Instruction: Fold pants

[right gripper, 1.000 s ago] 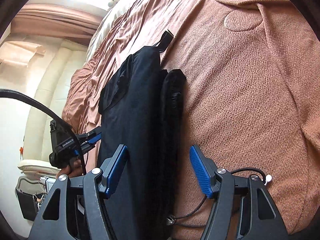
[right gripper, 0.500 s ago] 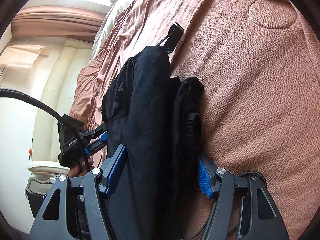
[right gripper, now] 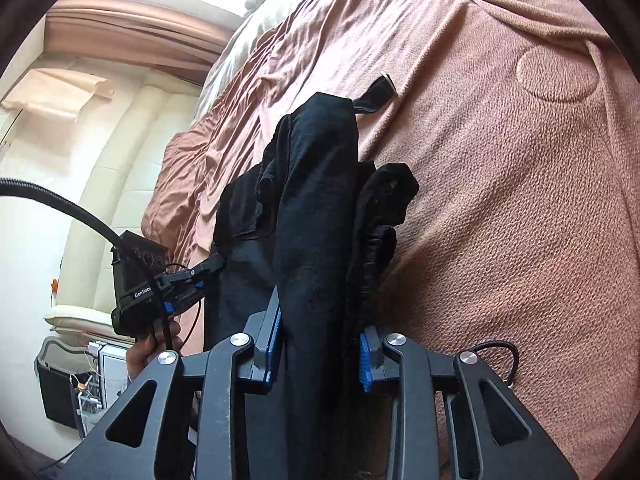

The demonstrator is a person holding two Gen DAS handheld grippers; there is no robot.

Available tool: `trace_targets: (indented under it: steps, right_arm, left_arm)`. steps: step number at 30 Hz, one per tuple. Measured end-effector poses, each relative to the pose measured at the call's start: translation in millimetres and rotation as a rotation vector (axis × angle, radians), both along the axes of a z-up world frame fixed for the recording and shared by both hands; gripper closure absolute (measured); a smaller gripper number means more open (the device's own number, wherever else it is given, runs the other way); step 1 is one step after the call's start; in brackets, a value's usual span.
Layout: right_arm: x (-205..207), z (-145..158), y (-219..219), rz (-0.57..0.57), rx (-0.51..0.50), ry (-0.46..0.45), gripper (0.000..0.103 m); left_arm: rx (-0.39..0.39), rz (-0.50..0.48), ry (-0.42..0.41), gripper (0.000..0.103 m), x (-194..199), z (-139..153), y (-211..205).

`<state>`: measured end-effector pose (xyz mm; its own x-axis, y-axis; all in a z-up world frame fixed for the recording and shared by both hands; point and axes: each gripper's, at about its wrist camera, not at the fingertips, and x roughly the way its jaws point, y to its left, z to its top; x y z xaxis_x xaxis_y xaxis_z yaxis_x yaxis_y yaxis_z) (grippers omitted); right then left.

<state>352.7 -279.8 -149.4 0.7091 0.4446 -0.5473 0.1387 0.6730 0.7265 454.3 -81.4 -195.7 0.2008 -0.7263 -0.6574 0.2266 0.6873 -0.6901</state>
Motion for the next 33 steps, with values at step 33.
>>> trace_targets:
  steps: [33]
  right_arm:
    - [-117, 87, 64, 0.052, -0.204, -0.363, 0.080]
  left_arm:
    - [-0.119, 0.064, -0.379, 0.092, -121, 159, 48]
